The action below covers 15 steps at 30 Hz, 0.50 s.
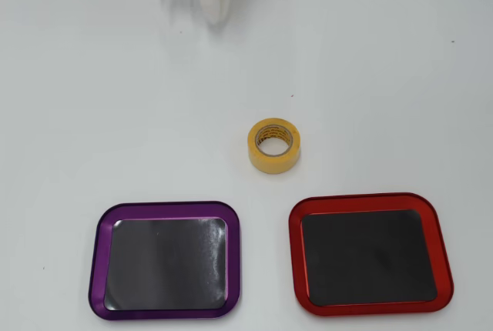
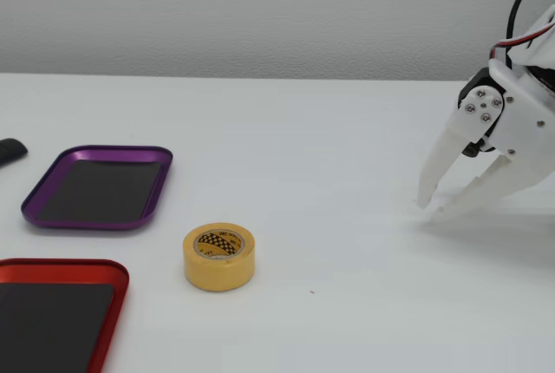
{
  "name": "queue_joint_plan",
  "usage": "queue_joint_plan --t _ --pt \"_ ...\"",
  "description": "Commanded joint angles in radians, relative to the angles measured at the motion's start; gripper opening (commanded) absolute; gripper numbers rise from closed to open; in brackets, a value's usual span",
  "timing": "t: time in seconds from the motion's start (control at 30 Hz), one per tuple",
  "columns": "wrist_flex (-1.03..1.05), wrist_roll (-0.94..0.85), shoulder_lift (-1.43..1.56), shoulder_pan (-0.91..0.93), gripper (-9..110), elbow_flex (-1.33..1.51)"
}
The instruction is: Grasp a tape and put it in the right purple dish.
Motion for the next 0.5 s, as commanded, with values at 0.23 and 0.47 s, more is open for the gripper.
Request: queue_joint_plan --t 0.23,0.47 --pt "-0.057 -0.005 0.044 0.009 0 -0.025" --pt "-0.066 -0.008 0.041 0.000 -1 -0.071"
